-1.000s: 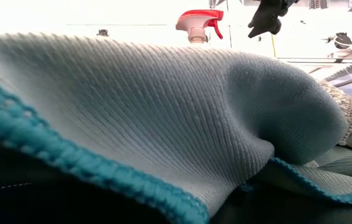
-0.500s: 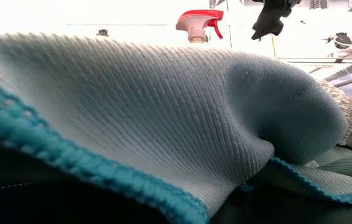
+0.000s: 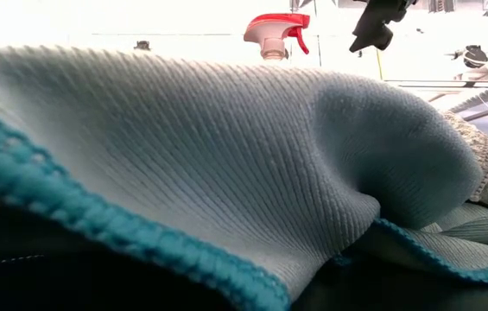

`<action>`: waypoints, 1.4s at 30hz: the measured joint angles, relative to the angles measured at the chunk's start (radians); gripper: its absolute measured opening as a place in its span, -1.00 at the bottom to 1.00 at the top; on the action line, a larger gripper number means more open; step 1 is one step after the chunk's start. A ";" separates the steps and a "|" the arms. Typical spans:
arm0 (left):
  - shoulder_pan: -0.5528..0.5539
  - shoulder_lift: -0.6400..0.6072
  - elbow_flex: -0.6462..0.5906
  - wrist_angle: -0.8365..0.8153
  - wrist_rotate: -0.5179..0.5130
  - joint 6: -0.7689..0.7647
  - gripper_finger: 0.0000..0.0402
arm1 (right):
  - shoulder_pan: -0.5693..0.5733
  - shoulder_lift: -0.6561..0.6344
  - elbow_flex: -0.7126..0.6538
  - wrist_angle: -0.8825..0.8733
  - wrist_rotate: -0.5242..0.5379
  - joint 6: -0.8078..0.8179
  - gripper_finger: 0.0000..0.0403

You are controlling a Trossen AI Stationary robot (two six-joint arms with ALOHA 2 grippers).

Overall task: Sort microfiber towel by color & place in baskets
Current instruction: Put the blue towel into the bottom transparent bin, then put the gray towel into the top transparent bin

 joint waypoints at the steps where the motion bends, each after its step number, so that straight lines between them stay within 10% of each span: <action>1: 0.000 0.008 0.001 0.005 0.003 -0.002 -0.46 | 0.000 0.000 0.000 0.000 -0.024 0.000 0.09; 13: 0.000 0.009 -0.002 0.036 0.007 -0.051 -0.48 | 0.109 0.000 0.000 -0.006 -0.180 0.012 0.09; 24: 0.012 -0.105 0.011 0.045 -0.028 -0.077 0.04 | 0.270 -0.001 -0.128 0.008 -0.180 0.063 0.09; 42: 0.025 -0.205 0.115 0.045 -0.181 -0.066 0.10 | 0.639 0.000 -0.701 0.910 0.033 0.165 0.39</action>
